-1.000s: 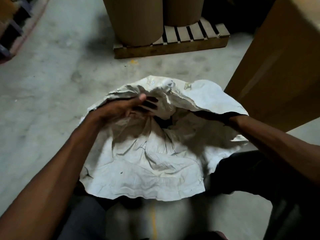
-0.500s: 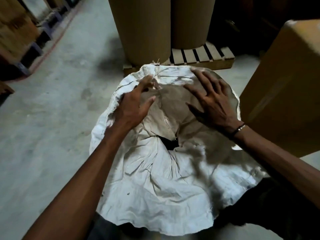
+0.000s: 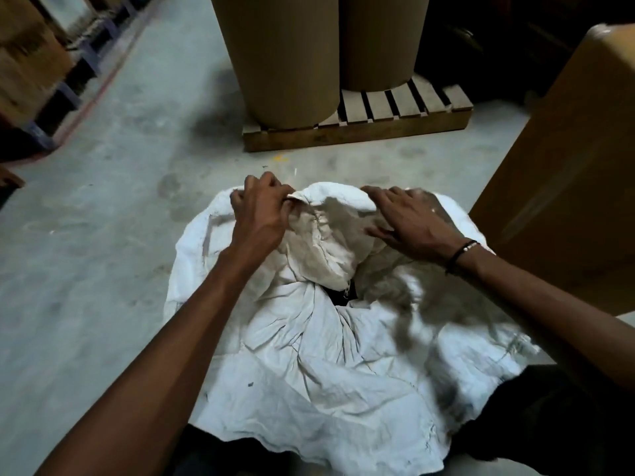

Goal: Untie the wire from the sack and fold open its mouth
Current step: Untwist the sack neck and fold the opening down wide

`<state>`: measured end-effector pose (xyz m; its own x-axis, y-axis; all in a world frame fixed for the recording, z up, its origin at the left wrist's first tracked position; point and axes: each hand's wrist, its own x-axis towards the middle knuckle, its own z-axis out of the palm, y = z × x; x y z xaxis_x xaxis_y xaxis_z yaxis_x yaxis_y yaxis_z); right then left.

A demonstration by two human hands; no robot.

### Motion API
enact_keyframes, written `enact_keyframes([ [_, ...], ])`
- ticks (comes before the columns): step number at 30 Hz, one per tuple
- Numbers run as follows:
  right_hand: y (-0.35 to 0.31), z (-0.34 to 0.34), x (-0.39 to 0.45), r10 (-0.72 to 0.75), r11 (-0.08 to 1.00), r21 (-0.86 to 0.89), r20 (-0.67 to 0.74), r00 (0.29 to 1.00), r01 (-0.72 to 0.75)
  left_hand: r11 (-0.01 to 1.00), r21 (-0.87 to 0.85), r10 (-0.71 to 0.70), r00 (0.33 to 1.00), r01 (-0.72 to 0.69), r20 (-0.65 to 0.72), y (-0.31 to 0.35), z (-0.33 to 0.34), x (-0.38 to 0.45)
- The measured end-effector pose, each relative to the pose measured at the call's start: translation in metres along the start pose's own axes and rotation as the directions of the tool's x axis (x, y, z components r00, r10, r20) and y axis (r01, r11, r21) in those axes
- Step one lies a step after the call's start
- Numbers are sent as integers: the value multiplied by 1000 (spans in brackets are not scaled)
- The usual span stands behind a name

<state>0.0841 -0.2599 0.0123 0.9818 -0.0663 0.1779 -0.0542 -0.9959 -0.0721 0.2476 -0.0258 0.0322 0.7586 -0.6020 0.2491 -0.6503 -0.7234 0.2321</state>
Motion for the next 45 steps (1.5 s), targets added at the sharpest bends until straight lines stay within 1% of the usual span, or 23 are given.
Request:
enact_keyframes([
  [4,0,-10,5,21,875,481,56,998,-45,923,-338,-34,911,187,411,-16,-13,9],
  [5,1,-14,7,39,753,650,106,994,-99,833,-442,-65,852,333,519,-16,-18,8],
  [7,3,-28,10,86,539,804,245,966,-252,452,-574,-66,667,683,742,-16,-24,5],
  [9,3,-45,13,124,501,760,409,904,-413,212,-508,35,513,835,858,-18,-28,0],
  [10,3,-52,15,163,525,705,467,869,-477,193,-510,62,509,838,859,-16,-31,0],
  [12,6,-55,16,219,539,648,509,832,-538,232,-502,13,513,833,858,-10,-32,1],
  [13,5,-54,17,243,504,659,512,824,-559,340,-519,-66,571,784,819,-5,-32,3],
  [15,4,-49,18,274,421,667,553,787,-615,728,-485,-198,826,484,528,1,-24,4],
  [17,5,-44,19,310,359,661,581,752,-659,935,-326,-76,978,139,197,14,-21,-9],
  [19,7,-43,18,312,218,689,622,718,-691,983,-174,84,988,-60,132,32,-21,-30],
  [21,10,-43,17,228,-102,708,700,677,-699,985,49,155,975,-165,158,43,-14,-48],
  [22,11,-43,16,188,-189,698,716,672,-691,974,112,180,972,-197,150,46,-10,-52],
  [23,9,-45,16,189,-181,701,713,675,-689,970,125,194,973,-210,128,45,-8,-53],
  [24,7,-45,18,286,-54,734,661,694,-677,976,96,187,977,-197,100,42,-5,-51],
  [27,0,-45,19,542,556,699,105,834,-449,989,-135,79,988,-61,129,36,-3,-42],
  [29,-4,-46,11,439,831,478,-255,861,-283,916,-366,-55,957,162,285,39,-9,-29],
  [31,-19,-49,1,207,951,290,-333,920,-109,734,-564,-95,879,379,467,44,-13,-11],
  [34,-46,-33,-2,-60,997,40,-169,984,68,533,-616,-56,751,579,658,48,-14,9],
  [37,-38,-13,12,26,995,98,-78,997,-18,503,-577,-157,724,643,671,38,-12,14],
  [39,-25,-9,20,110,968,231,-45,993,-96,590,-549,-202,766,593,610,36,-19,7],
  [41,-19,-8,27,185,904,389,24,982,-180,785,-490,-123,872,378,475,44,-26,-9],
  [43,-16,-7,33,271,797,525,130,954,-298,965,-222,-75,959,139,273,61,-29,-41],
  [45,-12,-13,38,338,597,675,277,899,-433,989,132,-87,984,67,156,83,-24,-76],
])
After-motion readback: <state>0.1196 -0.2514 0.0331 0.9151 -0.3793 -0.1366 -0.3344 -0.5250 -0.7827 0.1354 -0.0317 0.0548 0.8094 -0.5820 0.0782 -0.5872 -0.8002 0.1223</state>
